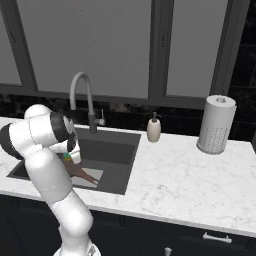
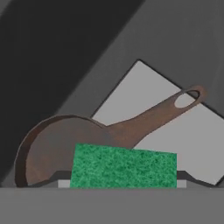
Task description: Pick the pan and sponge and place them into the sink. Then turn on the water.
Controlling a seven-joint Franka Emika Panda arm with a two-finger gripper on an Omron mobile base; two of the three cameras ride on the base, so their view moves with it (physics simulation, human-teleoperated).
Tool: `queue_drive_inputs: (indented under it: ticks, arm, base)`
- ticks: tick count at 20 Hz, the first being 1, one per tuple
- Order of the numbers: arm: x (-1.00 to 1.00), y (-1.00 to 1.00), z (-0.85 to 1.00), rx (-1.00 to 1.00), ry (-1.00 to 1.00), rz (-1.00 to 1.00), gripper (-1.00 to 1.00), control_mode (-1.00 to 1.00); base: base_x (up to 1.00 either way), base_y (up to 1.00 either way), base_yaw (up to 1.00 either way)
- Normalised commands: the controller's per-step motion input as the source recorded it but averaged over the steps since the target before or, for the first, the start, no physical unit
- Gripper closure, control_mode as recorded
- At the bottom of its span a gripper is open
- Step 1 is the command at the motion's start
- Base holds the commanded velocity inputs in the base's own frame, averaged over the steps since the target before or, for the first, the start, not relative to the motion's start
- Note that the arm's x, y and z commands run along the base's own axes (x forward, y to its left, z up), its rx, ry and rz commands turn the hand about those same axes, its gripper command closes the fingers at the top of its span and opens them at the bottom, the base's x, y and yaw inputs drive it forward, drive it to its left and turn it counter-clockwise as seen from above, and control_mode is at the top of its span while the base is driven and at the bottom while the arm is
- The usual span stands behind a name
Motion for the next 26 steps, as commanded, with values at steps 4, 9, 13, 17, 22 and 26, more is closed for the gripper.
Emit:
queue_drive_inputs:
  ticks: [4,9,13,17,22,26]
  arm:
    - [0.62,0.41,-0.4,0.0,0.21,0.0,1.0,-1.0]
    - [0.16,0.78,-0.5,-0.09,0.06,0.0,1.0,-1.0]
    - [0.25,0.52,-0.19,-0.05,0.0,0.0,1.0,-1.0]
    - [0.25,0.04,-0.34,0.0,0.0,0.0,1.0,-1.0]
    - [0.16,-0.17,-0.55,0.0,0.0,0.0,1.0,-1.0]
    - [0.06,-0.25,-0.5,0.0,0.0,0.0,1.0,-1.0]
  base:
    - [0.0,0.0,0.0]
    - [0.0,0.0,0.0]
    - [0.0,0.0,0.0]
    - [0.0,0.0,0.0]
    - [0.0,0.0,0.0]
    - [0.0,0.0,0.0]
